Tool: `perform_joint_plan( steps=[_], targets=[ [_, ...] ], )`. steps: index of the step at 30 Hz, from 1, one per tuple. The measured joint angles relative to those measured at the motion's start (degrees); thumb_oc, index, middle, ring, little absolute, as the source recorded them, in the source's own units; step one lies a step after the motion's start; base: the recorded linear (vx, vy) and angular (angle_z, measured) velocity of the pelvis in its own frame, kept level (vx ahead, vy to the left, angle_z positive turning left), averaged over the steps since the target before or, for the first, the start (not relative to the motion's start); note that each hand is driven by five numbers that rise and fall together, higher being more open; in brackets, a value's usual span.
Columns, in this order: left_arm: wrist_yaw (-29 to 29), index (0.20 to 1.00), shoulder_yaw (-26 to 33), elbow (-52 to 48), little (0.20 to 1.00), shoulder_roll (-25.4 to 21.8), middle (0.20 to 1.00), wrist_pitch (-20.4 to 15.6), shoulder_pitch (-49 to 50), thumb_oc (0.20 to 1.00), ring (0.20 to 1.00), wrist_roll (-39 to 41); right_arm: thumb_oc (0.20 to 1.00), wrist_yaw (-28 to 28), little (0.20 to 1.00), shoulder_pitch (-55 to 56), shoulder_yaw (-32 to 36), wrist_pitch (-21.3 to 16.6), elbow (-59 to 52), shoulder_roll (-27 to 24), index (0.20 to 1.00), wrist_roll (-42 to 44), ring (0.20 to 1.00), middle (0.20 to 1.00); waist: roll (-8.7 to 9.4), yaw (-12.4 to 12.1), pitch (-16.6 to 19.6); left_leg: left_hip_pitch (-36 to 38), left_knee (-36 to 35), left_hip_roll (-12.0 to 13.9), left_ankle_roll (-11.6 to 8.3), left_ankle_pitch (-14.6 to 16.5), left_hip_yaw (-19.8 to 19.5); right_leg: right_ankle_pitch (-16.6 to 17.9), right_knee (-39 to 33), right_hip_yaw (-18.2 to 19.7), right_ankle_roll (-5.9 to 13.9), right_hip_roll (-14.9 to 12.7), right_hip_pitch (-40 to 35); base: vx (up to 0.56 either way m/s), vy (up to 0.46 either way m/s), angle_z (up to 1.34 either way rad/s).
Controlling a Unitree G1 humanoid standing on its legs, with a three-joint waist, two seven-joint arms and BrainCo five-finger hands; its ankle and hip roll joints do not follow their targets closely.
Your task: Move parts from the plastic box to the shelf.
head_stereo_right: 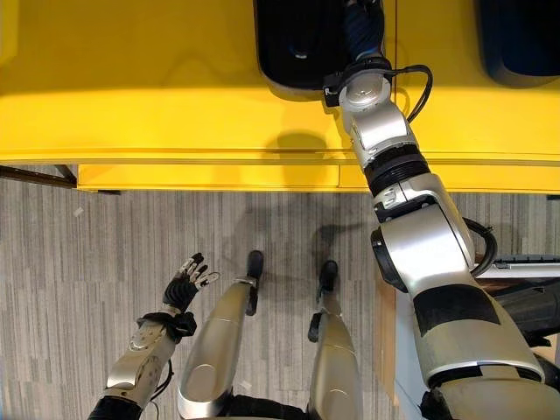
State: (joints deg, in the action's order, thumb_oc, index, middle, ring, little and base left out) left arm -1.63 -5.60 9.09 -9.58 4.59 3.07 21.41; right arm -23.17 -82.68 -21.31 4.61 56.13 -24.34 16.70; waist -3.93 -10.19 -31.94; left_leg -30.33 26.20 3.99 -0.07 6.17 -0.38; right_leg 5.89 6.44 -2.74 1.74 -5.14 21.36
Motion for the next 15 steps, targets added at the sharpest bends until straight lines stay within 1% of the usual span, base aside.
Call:
perform_joint_plan(
  steps=[2,4,5,7,8,12,14,15],
  targets=[
    [-0.1,1.0,0.1,0.0,1.0,-0.1,1.0,0.0,0.0,1.0,1.0,0.0,0.2,0.1,0.2,-0.5,-2.0,0.0,0.0,-1.0,0.2,0.0,0.2,0.2,0.04,-0.1,0.0,0.0,0.1,0.0,0.03,0.0,0.0,0.0,0.0,0.0,-0.01,0.0,-0.1,0.01,0.015,0.01],
    [-0.1,1.0,0.1,0.0,1.0,0.0,1.0,0.0,0.0,1.0,1.0,0.0,0.2,0.2,0.2,-0.8,-2.0,-0.1,0.0,-1.0,0.2,0.0,0.2,0.2,0.11,-0.1,0.1,0.0,0.3,0.0,0.19,0.1,-0.1,0.0,0.0,0.0,-0.07,-0.1,-0.4,0.02,0.015,-0.01],
    [-0.1,1.0,0.1,0.0,1.0,0.0,1.0,0.0,0.0,1.0,1.0,0.0,0.2,0.2,0.2,-0.9,-2.0,-0.1,0.0,-1.0,0.2,0.0,0.2,0.2,0.13,-0.1,0.1,0.0,0.4,0.0,0.22,0.2,-0.1,-0.3,-0.1,0.0,-0.47,-0.1,-0.5,0.04,0.025,-0.01],
    [-0.1,1.0,0.2,0.0,1.0,-0.1,1.0,0.0,0.0,1.0,1.0,0.1,0.2,0.2,0.2,-1.3,-2.6,-0.3,0.9,-1.1,0.2,0.0,0.2,0.2,0.24,0.0,0.1,0.0,0.8,0.0,-0.06,0.4,-0.1,-0.4,-0.3,0.0,-0.54,0.0,-0.7,0.0,0.0,0.0],
    [-0.1,1.0,0.2,0.0,1.0,-0.1,1.0,0.0,0.0,1.0,1.0,0.1,0.2,0.2,0.2,-2.0,-3.7,-0.5,2.4,-1.1,0.2,0.1,0.2,0.2,0.29,0.0,0.1,0.0,1.1,0.0,-0.03,0.5,-0.1,-0.4,-0.5,0.0,-0.53,0.0,-0.9,0.0,0.0,0.0],
    [-0.2,1.0,0.1,-0.2,1.0,-0.1,1.0,0.0,0.1,1.0,1.0,0.4,0.2,0.2,0.2,-2.2,-4.0,-0.7,2.9,-1.4,0.2,0.3,0.2,0.2,0.35,0.1,0.2,-0.3,1.3,-0.2,0.1,0.5,0.0,-0.3,-1.4,0.1,-0.54,-0.2,-1.1,0.0,0.0,0.0],
    [-0.3,1.0,0.1,-0.9,1.0,-0.1,1.0,0.0,0.1,1.0,1.0,0.5,0.2,0.2,0.2,-2.2,-4.1,-0.7,3.8,-1.4,0.2,1.1,0.2,0.2,0.35,0.1,0.2,-0.6,1.7,-0.2,0.68,0.5,0.0,-0.1,-1.6,0.0,-0.32,-0.2,-1.1,0.0,0.0,0.0],
    [-0.3,1.0,0.1,-1.1,1.0,0.0,1.0,0.0,0.1,1.0,1.0,0.5,0.442,0.2,0.442,-2.2,-4.1,-0.7,4.3,-1.4,0.442,1.3,0.442,0.442,0.35,0.0,0.2,-0.7,1.9,-0.2,0.78,0.7,0.0,0.0,-1.5,0.0,-0.18,-0.2,-1.1,0.0,0.0,0.0]
  ],
)
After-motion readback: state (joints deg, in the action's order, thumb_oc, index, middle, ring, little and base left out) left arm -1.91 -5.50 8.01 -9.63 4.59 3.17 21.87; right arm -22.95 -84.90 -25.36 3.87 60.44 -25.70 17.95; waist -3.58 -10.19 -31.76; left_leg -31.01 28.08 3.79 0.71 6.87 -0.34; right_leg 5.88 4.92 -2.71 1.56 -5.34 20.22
